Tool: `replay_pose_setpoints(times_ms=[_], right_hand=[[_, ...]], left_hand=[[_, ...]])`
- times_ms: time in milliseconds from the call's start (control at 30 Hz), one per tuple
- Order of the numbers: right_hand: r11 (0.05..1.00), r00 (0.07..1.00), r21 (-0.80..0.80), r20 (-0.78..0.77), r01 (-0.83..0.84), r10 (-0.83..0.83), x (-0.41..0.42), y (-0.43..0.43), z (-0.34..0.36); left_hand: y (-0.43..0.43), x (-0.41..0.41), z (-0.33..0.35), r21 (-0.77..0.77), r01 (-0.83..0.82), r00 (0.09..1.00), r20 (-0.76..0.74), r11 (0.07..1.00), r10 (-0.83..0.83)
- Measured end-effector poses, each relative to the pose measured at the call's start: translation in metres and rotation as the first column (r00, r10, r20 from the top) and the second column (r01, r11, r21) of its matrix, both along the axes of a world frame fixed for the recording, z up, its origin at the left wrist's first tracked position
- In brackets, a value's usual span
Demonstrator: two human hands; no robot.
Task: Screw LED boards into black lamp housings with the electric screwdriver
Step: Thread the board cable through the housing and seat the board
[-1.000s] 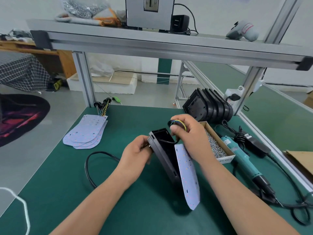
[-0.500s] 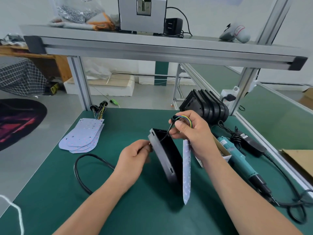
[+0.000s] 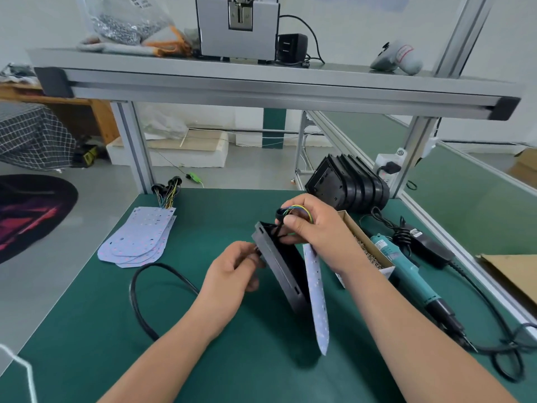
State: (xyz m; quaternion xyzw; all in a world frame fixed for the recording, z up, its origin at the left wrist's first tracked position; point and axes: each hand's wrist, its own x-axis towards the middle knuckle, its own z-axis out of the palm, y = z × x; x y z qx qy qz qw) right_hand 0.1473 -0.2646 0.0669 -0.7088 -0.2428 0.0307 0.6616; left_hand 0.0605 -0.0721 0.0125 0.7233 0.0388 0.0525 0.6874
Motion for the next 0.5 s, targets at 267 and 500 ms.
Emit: replay_pose_setpoints(times_ms=[267, 500], right_hand=[[0.968, 0.991, -0.248, 0.136, 0.047, -0.014, 0.004, 0.008, 0.003], [0.883, 0.964, -0.459, 0.263, 0.093, 0.035, -0.001, 0.008, 0.010]], left_hand=[[0.003, 0.004, -0.001, -0.246, -0.014, 0.998, -0.070, 0.969, -0.003], [0.005, 0.004, -0.007, -0.291, 0.001, 0.997, -0.073, 0.957, -0.023]])
